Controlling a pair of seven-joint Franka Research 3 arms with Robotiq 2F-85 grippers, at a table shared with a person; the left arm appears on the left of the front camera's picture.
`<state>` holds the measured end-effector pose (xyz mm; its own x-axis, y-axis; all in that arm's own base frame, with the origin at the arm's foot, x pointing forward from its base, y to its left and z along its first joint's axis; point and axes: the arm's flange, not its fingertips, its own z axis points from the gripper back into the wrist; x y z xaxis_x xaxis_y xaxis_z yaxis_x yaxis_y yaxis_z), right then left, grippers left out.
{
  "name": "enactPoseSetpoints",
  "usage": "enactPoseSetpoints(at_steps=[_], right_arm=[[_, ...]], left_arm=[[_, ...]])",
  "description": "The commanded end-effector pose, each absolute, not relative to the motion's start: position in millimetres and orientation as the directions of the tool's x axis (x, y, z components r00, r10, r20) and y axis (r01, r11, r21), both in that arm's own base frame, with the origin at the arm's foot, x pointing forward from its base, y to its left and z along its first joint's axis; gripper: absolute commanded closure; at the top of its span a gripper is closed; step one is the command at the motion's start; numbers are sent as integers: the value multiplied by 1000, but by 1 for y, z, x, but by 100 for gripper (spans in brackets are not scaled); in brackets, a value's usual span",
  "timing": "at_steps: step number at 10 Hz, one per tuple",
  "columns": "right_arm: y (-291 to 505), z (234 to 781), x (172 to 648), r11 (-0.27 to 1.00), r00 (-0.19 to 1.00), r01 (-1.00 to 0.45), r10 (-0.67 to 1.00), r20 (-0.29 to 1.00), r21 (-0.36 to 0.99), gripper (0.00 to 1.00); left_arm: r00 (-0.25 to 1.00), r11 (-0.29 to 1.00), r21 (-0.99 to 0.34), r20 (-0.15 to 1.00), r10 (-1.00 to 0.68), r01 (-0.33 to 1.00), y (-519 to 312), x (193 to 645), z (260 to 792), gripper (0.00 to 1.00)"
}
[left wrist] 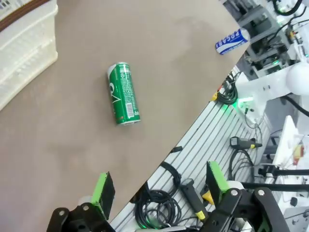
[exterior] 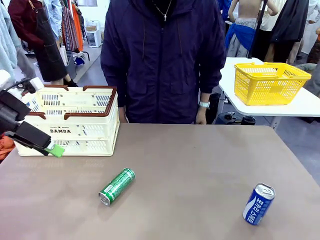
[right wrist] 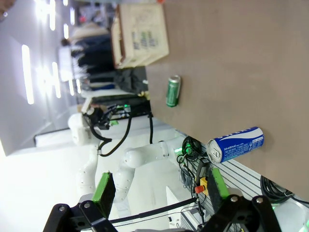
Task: Place the drinks into the Shopping basket.
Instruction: Pick up one drink and place it into the Shopping basket.
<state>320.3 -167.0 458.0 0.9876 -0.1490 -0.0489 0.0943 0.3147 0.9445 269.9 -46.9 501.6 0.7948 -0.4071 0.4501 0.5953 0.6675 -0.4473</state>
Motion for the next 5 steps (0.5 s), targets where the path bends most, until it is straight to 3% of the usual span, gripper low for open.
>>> enactPoseSetpoints(at_steps=[1, 5], right_arm=[[-167, 462, 319, 319, 988, 105, -145, -61, 942, 0], [-167, 462, 319, 319, 988, 105, -145, -61, 942, 0]], left_arm=[[817, 704, -425, 394, -422, 569, -80, 292, 482, 0], [867, 858, -263, 373, -332, 442, -156, 319, 425, 0]])
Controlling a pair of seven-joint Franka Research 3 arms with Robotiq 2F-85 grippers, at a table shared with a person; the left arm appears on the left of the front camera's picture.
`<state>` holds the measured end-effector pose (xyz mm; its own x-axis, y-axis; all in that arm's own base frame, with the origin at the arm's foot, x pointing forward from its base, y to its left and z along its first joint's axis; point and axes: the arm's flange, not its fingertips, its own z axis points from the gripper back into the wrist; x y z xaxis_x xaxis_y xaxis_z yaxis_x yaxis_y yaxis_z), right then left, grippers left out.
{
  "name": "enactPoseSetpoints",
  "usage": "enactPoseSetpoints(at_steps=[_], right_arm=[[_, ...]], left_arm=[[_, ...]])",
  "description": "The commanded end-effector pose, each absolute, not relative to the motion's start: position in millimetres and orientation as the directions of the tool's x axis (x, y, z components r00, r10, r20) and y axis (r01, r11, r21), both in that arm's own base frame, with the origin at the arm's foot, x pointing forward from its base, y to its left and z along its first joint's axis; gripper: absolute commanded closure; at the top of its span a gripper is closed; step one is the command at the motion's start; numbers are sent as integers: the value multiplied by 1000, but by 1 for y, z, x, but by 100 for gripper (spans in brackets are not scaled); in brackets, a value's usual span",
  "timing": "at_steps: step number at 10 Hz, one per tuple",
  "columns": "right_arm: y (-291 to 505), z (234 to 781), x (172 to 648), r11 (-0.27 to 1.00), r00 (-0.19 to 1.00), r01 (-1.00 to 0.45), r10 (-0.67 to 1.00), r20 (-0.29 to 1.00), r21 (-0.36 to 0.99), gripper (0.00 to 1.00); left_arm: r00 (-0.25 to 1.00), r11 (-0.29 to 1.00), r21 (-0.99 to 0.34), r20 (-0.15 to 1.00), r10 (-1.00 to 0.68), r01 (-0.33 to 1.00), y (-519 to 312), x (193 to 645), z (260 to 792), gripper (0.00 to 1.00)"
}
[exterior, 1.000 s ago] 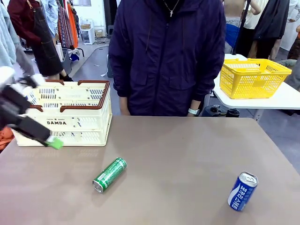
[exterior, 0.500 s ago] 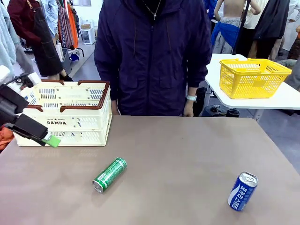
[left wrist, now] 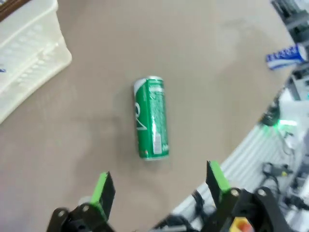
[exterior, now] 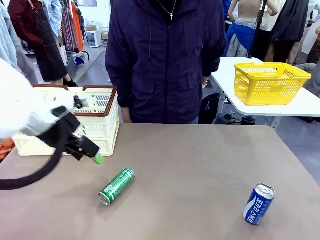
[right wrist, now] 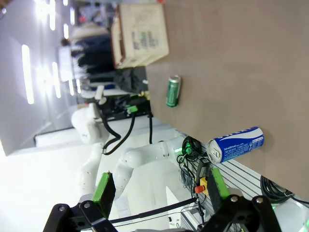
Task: Place the drinks into the Shopping basket.
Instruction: Pick up one drink and place it into the Shopping basket.
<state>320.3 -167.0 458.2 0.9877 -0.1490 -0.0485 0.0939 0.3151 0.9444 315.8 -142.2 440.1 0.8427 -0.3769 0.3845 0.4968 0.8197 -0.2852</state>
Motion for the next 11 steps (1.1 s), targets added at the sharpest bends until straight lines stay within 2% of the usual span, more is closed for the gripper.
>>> enactPoseSetpoints(at_steps=[1, 4, 5, 11], right_arm=[[-167, 462, 319, 319, 988, 105, -145, -61, 942, 0], [-167, 462, 319, 319, 988, 105, -145, -61, 942, 0], [-167, 462, 319, 319, 988, 105, -145, -61, 942, 0], [-167, 462, 319, 319, 988, 105, -145, -61, 942, 0]], left_arm=[[888, 897, -224, 360, -288, 381, -171, 323, 412, 0], [913, 937, -124, 300, -278, 326, -207, 328, 387, 0], [933, 960, -101, 283, -223, 260, -213, 333, 381, 0], [957, 972, -80, 209, -200, 221, -233, 346, 363, 0]])
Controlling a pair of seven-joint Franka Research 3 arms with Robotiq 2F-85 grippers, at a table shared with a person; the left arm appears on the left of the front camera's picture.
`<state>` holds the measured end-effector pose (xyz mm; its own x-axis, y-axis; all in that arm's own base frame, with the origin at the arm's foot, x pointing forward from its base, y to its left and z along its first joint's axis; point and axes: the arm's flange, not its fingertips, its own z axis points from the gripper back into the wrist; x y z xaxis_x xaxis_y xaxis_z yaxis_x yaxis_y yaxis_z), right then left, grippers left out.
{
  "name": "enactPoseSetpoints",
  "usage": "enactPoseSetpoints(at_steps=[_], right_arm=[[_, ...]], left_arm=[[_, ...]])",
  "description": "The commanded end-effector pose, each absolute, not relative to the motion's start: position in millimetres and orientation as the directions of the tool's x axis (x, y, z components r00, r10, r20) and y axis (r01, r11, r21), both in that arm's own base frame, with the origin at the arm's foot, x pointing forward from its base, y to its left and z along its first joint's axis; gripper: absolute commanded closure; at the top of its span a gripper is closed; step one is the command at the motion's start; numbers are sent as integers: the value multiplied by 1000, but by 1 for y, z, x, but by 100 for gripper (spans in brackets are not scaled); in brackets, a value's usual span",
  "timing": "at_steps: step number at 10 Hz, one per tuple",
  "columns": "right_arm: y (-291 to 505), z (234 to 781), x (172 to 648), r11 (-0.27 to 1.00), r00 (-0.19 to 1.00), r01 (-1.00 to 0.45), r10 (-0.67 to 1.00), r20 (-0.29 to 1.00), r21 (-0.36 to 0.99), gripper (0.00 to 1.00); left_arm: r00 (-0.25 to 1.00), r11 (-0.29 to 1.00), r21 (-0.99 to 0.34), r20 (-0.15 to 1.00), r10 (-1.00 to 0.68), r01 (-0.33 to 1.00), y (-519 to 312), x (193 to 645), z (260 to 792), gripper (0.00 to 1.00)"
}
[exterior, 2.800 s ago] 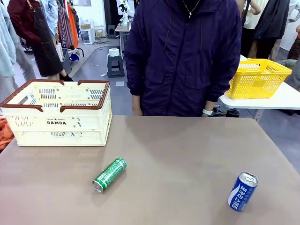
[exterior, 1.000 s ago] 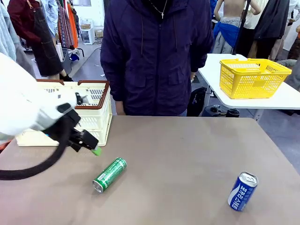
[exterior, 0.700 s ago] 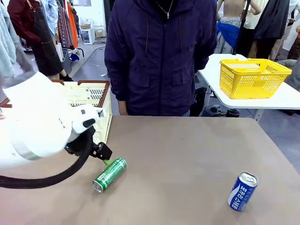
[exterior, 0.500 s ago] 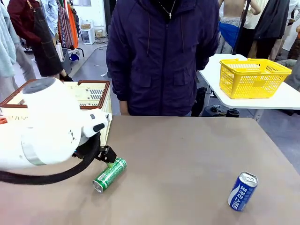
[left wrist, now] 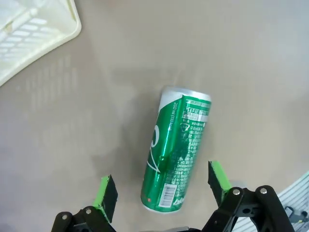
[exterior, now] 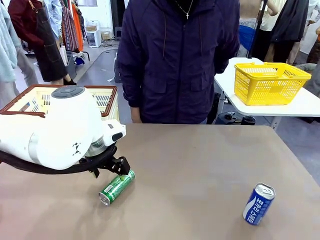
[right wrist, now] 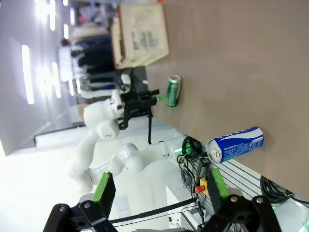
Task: Place the drinks into the Shopping basket.
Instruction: Pick up one drink and place it into the Shopping basket.
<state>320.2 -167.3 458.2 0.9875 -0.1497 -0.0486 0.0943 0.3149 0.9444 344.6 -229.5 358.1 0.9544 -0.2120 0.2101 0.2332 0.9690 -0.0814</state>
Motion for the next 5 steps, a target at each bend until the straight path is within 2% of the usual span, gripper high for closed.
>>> enactPoseSetpoints(at_steps=[1, 3, 5], right_arm=[[-167, 462, 319, 319, 988, 105, -145, -61, 942, 0], [-167, 462, 319, 319, 988, 105, -145, -61, 942, 0], [-167, 462, 319, 319, 988, 105, -145, -61, 942, 0]], left_arm=[[937, 955, -80, 233, -261, 286, -235, 347, 362, 0], [892, 895, -120, 208, -401, 430, -237, 349, 356, 0], [823, 836, -58, 228, -521, 546, -237, 349, 347, 0]])
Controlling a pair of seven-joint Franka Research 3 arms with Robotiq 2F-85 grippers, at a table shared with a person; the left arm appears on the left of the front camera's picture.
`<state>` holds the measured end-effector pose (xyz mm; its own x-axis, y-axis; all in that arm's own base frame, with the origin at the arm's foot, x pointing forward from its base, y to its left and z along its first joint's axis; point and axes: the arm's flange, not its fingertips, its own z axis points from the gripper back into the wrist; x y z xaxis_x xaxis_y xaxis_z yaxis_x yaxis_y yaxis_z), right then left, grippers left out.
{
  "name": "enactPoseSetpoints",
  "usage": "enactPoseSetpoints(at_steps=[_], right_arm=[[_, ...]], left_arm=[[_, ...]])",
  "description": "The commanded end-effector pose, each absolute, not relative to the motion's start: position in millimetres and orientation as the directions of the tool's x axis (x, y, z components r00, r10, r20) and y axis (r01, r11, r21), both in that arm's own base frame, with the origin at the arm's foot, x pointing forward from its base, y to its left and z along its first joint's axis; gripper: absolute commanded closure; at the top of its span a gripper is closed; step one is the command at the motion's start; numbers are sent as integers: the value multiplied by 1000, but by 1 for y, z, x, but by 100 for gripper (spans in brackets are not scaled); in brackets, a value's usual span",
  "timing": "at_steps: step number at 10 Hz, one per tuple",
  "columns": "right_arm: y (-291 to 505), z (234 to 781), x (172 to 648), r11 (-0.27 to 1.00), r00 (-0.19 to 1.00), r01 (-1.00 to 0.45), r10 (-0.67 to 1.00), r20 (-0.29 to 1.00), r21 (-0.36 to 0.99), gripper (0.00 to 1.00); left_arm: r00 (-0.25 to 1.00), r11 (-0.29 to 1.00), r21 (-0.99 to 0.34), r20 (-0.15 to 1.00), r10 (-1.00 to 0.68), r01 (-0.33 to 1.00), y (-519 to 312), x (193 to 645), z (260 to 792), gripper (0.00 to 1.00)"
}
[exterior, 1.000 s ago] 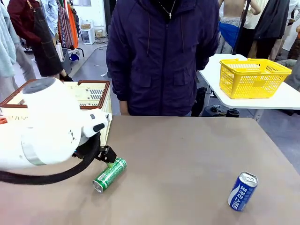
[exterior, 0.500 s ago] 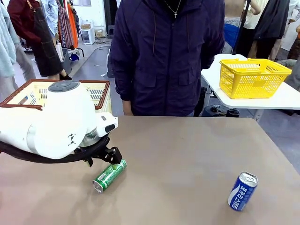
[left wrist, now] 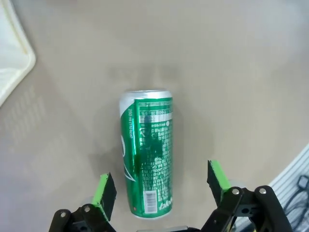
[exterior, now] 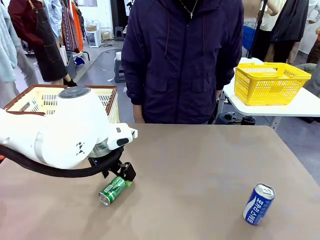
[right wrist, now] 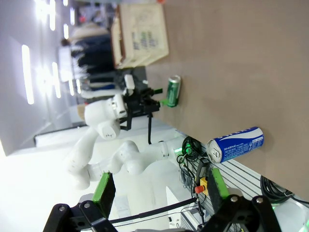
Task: Place the drinks into the Shopping basket.
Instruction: Pick up one drink and place it into the Shopping basket.
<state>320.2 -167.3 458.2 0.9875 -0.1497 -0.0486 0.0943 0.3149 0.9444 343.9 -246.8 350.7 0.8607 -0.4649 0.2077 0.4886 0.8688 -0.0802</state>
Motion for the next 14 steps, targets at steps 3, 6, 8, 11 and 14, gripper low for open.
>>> enactPoseSetpoints(at_steps=[3, 6, 8, 11, 14], right_arm=[[-167, 462, 319, 319, 988, 105, -145, -61, 942, 0], [-167, 462, 319, 319, 988, 105, -145, -61, 942, 0], [-167, 462, 319, 319, 988, 105, -145, -61, 942, 0], [-167, 462, 319, 319, 988, 105, -145, -61, 942, 0], [-167, 462, 319, 319, 988, 105, -145, -61, 942, 0]], left_arm=[[752, 783, 1, 278, -598, 622, -237, 352, 341, 0], [741, 766, -1, 255, -621, 643, -240, 355, 326, 0], [743, 767, 7, 243, -624, 641, -241, 363, 312, 0], [752, 768, -20, 217, -622, 641, -240, 364, 303, 0], [761, 774, -20, 201, -617, 633, -239, 365, 302, 100]])
